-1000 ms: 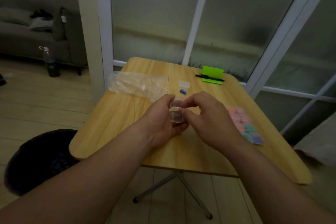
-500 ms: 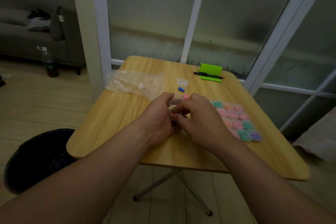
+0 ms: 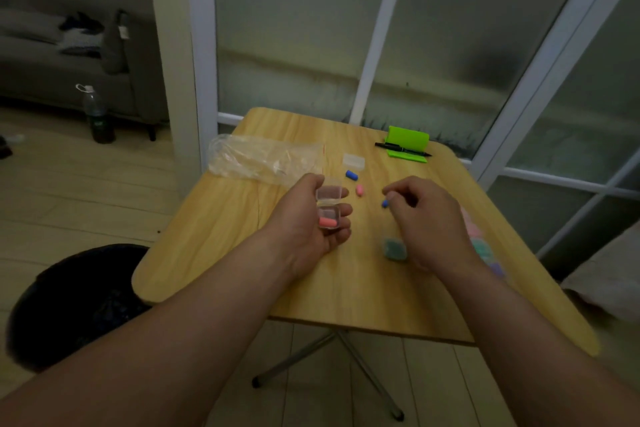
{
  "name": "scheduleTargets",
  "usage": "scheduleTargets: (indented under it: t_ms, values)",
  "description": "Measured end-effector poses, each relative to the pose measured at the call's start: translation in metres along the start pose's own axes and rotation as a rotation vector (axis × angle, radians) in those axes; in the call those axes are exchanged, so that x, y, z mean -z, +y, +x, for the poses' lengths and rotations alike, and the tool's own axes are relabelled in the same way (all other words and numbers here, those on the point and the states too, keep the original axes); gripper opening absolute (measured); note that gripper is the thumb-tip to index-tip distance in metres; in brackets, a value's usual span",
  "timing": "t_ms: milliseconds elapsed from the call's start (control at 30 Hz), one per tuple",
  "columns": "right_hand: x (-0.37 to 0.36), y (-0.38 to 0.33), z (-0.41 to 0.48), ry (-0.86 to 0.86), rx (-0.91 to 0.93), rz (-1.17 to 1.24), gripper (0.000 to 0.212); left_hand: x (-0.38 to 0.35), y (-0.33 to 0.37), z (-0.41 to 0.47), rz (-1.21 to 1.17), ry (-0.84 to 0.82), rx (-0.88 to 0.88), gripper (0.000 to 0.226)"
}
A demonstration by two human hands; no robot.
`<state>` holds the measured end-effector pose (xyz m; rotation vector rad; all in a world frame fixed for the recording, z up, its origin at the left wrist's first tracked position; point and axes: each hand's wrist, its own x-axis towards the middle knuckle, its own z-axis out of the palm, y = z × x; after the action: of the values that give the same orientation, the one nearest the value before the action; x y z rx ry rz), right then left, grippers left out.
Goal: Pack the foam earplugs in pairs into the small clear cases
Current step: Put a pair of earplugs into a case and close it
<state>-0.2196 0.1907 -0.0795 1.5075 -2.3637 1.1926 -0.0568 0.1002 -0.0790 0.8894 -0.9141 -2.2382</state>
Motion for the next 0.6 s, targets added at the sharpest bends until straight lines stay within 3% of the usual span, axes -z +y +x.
scheduleTargets:
  t_ms: [133,300,467,600]
  values:
    - [-0.014,0.006,0.04,-0.016,-0.054,-0.108,0.016,0.004,0.006,0.0,-0.005,0.03,-0.03,0.047]
    - [-0.04,-0.006,0.084,-0.205,-0.095,-0.369,0.029,0.009,0.01,-0.001,0.004,0.025,-0.036,0.047]
    - [-0.066,-0.005,0.099,-0.323,-0.108,-0.609,0.023,0.012,0.015,0.001,0.01,0.035,-0.045,0.048]
    - [-0.071,-0.005,0.1,-0.318,-0.125,-0.63,0.02,0.013,0.017,-0.001,0.024,0.035,-0.04,0.047]
